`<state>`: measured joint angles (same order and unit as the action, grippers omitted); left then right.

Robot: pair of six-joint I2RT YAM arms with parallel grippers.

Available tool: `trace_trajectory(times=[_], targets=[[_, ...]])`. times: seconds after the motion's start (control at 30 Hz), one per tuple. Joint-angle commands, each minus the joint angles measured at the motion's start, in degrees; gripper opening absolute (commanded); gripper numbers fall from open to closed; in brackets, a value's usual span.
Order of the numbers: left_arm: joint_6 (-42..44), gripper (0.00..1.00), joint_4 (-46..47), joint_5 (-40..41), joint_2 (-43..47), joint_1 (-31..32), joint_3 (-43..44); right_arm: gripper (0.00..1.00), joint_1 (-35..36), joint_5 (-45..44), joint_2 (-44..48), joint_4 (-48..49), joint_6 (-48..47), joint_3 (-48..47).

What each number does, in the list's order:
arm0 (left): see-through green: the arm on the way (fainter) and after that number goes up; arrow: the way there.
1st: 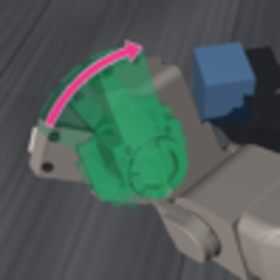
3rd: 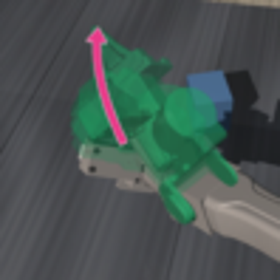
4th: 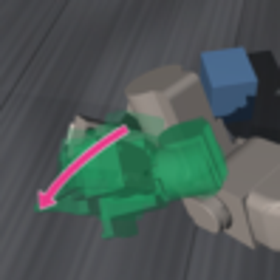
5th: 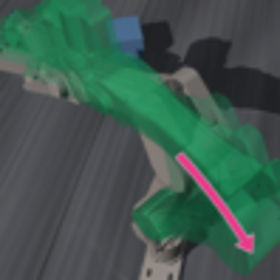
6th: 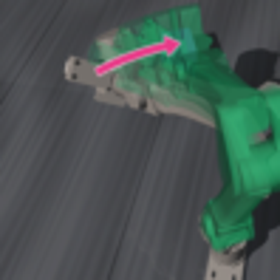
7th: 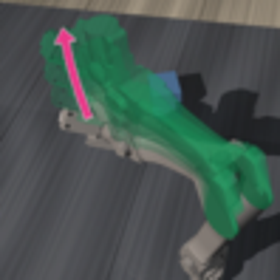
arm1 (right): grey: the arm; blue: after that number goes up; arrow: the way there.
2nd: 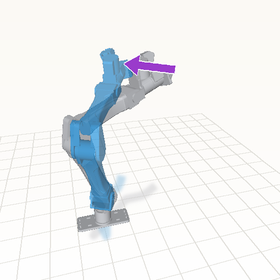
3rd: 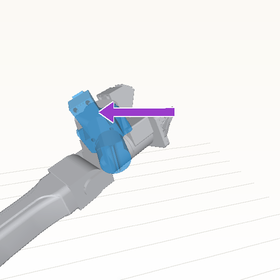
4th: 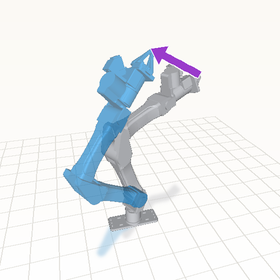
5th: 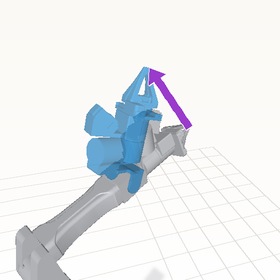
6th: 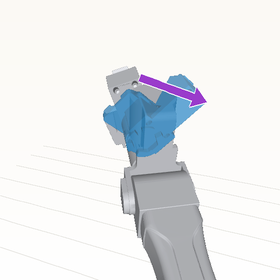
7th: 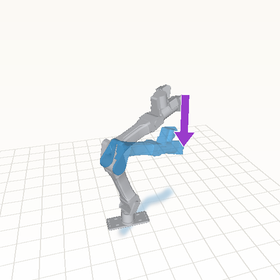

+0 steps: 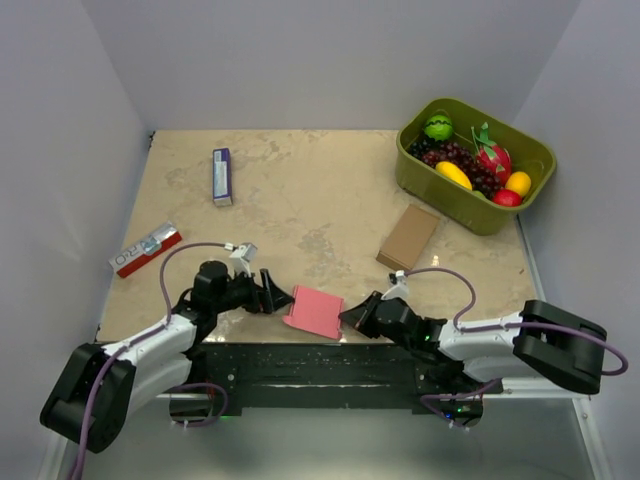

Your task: Fold the paper box

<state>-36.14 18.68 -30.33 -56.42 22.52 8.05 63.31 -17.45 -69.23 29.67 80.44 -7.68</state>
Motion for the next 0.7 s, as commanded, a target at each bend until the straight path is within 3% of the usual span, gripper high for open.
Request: trace_trajectory(times=[0.0,0.23,0.67], targets=[[-1.9,0.88,5.2,-2.5,-0.9,-0.3,-0.9,0.0,-0.3,-2.0,1.0,-8.7,-0.8,1.4],[-4.5,0.88,11.6,-7.0,-5.3,-0.2,-2.1,0.0,-0.3,-2.8,2.5,-12.0,-2.0,0.4],[-7.5,0.88,15.8,-6.9,-5.5,3.1,-1.7,0.0,-0.3,-3.0,2.3,-13.9,-3.3,-1.2]])
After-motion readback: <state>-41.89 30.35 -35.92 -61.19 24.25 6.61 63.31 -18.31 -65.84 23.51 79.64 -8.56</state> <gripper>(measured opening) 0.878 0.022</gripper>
